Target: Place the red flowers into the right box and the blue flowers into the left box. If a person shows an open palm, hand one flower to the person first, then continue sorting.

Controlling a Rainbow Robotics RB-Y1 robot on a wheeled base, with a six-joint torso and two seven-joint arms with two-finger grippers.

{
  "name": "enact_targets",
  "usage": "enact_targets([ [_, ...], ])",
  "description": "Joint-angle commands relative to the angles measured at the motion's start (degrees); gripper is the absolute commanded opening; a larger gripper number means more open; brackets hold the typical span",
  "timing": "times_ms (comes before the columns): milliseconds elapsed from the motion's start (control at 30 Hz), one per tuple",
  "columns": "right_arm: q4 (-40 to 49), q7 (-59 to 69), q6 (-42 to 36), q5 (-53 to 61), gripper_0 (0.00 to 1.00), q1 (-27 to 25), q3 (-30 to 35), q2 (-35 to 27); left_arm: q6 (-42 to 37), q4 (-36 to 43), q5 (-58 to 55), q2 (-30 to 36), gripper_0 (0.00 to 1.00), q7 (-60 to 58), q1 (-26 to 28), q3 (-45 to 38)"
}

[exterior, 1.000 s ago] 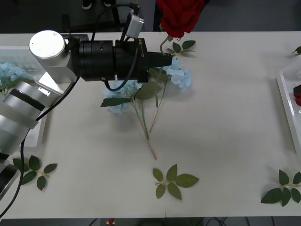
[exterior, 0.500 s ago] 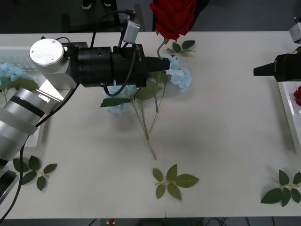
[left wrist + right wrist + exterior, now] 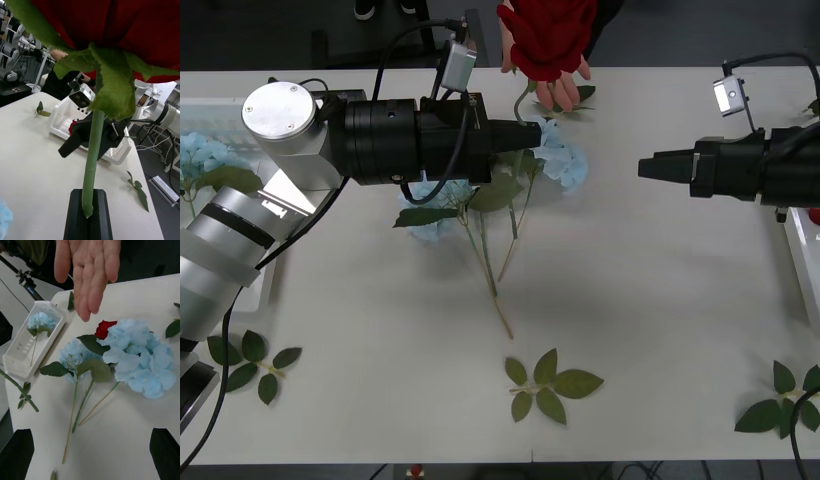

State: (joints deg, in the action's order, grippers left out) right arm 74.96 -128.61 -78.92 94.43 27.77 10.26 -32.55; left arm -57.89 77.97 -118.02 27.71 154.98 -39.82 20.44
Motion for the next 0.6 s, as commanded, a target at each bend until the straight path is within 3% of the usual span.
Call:
enact_targets([
  [33, -4.3, -6.39, -0.44, 9.55, 0.9, 0.18, -2.7, -0.76, 0.5, 0.78, -0.89, 1.21, 0.0, 0.02, -0.08, -1.19],
  [267, -9.48, -13.86, 0.7, 23.7, 0.9, 0.18, -11.05, -0.67, 0.5, 0.78, -1.16, 1.21, 0.0, 0.02, -0.08, -1.19],
  [600, -9.66, -22.91, 7.73, 34.77, 0.9, 0.97, -22.83, 1.35, 0.59, 0.78, -1.25, 1.12, 0.0, 0.02, -0.17, -1.19],
])
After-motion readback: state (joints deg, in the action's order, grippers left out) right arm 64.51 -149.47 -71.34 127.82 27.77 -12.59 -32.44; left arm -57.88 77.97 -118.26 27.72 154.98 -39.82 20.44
